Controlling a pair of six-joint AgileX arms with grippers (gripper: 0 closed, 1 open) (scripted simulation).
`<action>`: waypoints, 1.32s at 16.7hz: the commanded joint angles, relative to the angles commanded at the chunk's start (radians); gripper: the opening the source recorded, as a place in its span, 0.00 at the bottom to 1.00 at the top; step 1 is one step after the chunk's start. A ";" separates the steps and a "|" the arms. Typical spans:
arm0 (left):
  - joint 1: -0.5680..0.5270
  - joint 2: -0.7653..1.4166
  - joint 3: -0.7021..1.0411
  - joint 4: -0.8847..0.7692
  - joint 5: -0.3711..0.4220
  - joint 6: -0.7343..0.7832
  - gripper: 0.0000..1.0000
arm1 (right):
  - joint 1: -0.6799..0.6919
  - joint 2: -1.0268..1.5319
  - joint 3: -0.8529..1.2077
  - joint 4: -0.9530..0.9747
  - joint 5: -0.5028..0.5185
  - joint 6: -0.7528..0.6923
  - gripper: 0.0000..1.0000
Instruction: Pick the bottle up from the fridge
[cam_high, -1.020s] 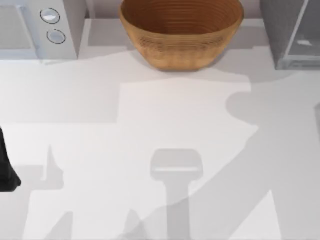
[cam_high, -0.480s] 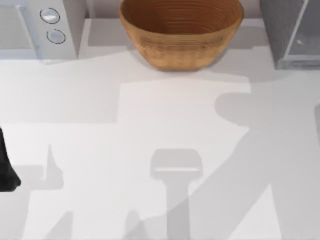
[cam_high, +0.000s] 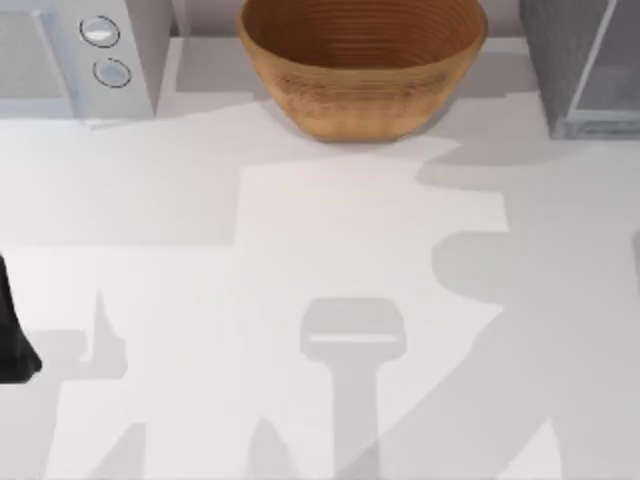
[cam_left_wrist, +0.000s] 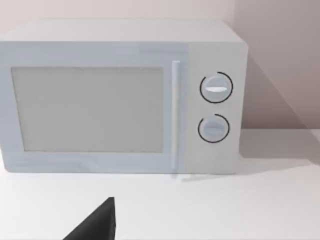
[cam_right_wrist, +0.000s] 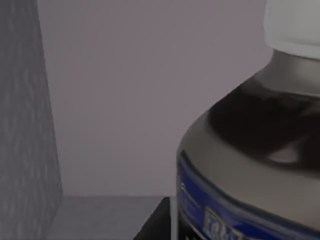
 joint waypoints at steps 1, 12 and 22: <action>0.000 0.000 0.000 0.000 0.000 0.000 1.00 | -0.003 -0.017 -0.030 0.011 -0.003 0.000 0.00; 0.000 0.000 0.000 0.000 0.000 0.000 1.00 | -0.015 -0.134 -0.224 0.082 -0.023 0.003 0.00; 0.000 0.000 0.000 0.000 0.000 0.000 1.00 | 0.049 -0.672 -0.472 -0.183 0.036 -0.013 0.00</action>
